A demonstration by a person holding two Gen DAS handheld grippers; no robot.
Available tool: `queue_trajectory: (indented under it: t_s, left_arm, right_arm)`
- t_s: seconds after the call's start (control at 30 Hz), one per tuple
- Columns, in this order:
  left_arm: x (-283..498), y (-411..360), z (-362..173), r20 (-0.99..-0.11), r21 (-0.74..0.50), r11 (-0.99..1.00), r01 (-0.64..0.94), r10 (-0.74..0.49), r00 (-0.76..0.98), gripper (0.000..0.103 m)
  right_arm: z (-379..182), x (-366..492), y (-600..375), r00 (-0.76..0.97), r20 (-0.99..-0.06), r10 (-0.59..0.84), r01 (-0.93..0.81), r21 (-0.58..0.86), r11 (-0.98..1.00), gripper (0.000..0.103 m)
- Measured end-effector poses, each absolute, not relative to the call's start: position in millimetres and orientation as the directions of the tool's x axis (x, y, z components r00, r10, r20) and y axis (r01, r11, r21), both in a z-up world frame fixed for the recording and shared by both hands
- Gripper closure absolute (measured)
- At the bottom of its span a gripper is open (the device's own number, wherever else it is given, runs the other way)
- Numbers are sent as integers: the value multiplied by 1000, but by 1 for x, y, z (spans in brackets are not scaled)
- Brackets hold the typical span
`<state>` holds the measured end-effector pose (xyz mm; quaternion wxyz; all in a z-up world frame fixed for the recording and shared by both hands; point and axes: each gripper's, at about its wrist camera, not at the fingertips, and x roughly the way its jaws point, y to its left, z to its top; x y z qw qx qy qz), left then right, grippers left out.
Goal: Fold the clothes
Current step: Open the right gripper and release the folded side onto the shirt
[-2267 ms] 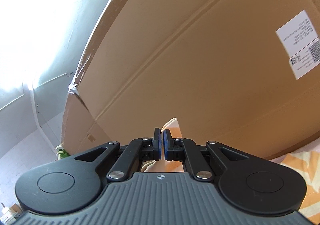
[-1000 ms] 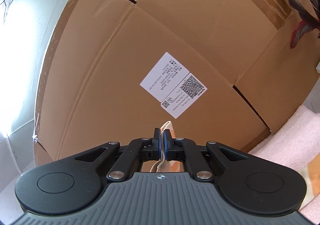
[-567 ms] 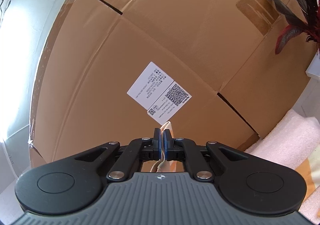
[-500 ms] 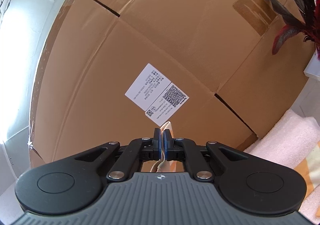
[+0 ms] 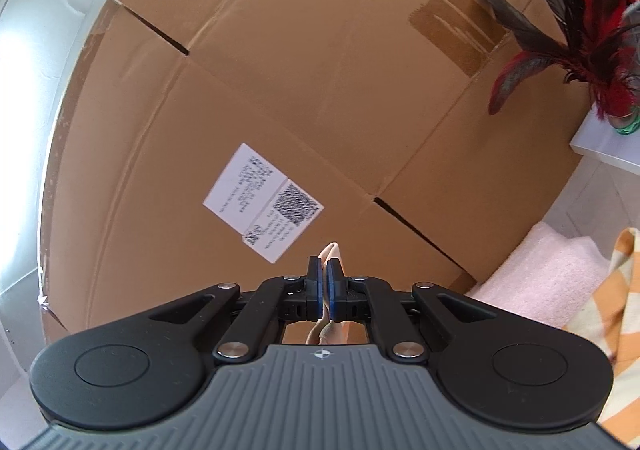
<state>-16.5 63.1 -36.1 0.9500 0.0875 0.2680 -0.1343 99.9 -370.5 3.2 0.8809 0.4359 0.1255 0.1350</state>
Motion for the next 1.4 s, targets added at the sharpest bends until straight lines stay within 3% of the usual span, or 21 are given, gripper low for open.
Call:
queue_trajectory:
  t_s: [0.53,0.67,0.77,0.9,1.0,1.13,1.17,1.3,1.33,1.4]
  left_arm:
    - [-23,80,-51,-560,45,965,260,-191,806,50]
    - [-24,79,-51,-561,55,965,255,-181,808,48]
    - [-24,79,-51,-563,59,966,253,-177,807,47]
    - [-23,77,-51,-563,62,967,248,-171,808,46]
    - [-25,75,-51,-557,76,967,244,-162,815,44]
    - [-26,76,-50,-551,72,967,244,-166,818,43]
    - [-26,76,-50,-550,67,967,245,-169,818,43]
    - [-26,81,-50,-546,41,968,247,-185,817,43]
    - [-26,82,-50,-540,37,969,244,-186,821,43]
    - [-30,86,-47,-515,24,972,233,-188,836,43]
  right_arm:
    - [-60,102,-394,922,-333,199,123,738,663,99]
    - [-66,100,-387,905,-422,61,251,642,725,94]
    - [-55,85,-376,928,-369,60,207,642,738,94]
    - [-49,84,-336,888,-321,328,-18,689,724,94]
    - [-62,91,-312,831,-357,425,-47,718,695,94]
    - [-82,95,-317,828,-420,372,58,724,687,96]
    - [-86,95,-322,834,-430,346,86,721,688,103]
    - [-88,88,-333,850,-447,277,166,728,665,103]
    - [-82,82,-328,857,-437,274,155,725,671,97]
    - [-68,66,-312,869,-380,318,77,737,671,97]
